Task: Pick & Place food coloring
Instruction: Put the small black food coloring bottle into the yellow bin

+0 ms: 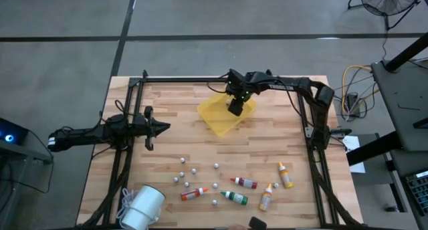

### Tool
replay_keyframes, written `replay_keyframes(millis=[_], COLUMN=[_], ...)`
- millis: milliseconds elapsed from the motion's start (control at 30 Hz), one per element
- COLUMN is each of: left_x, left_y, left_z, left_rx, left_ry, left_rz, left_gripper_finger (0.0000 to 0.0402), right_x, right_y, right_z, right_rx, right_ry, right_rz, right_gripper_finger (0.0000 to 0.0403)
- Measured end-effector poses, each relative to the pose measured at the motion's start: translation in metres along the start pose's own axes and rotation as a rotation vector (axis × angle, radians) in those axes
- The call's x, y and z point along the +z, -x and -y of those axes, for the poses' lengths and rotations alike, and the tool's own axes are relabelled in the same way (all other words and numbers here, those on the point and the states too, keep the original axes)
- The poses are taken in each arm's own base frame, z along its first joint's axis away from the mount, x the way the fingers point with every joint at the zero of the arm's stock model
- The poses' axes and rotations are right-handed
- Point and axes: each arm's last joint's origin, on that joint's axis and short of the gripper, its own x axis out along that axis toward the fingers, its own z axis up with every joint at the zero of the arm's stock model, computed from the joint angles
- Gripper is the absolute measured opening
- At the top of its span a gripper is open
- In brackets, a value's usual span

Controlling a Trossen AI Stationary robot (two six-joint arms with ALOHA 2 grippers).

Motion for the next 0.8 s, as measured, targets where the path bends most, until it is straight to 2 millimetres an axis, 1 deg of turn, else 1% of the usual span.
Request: replay_keyframes(millis=[200, 367, 500, 667, 800], left_x=[0.000, 0.000, 0.000, 0.000, 0.000], left_y=[0.000, 0.000, 0.000, 0.000, 0.000], left_z=[0.000, 0.000, 0.000, 0.000, 0.000], left_rx=[0.000, -0.001, -0.001, -0.001, -0.001], left_ry=[0.000, 0.000, 0.000, 0.000, 0.000], left_rz=[-0.001, -0.001, -0.001, -0.001, -0.001], left_gripper_finger=[0.0000, 0.0000, 0.0000, 0.0000, 0.0000], right_x=[-0.004, -0.008, -0.013, -0.022, -0.032], right_y=[0.032, 0.063, 0.084, 0.102, 0.110], right_z=[-0.001, -0.007, -0.012, -0.020, -0.026], right_rx=[0.008, 0.017, 0.023, 0.032, 0.041], right_ry=[-0.012, 0.004, 0.021, 0.035, 0.054], right_rz=[0.027, 0.085, 0.133, 0.150, 0.153], right_gripper_finger=[0.0148, 0.0147, 0.0144, 0.0148, 0.0152])
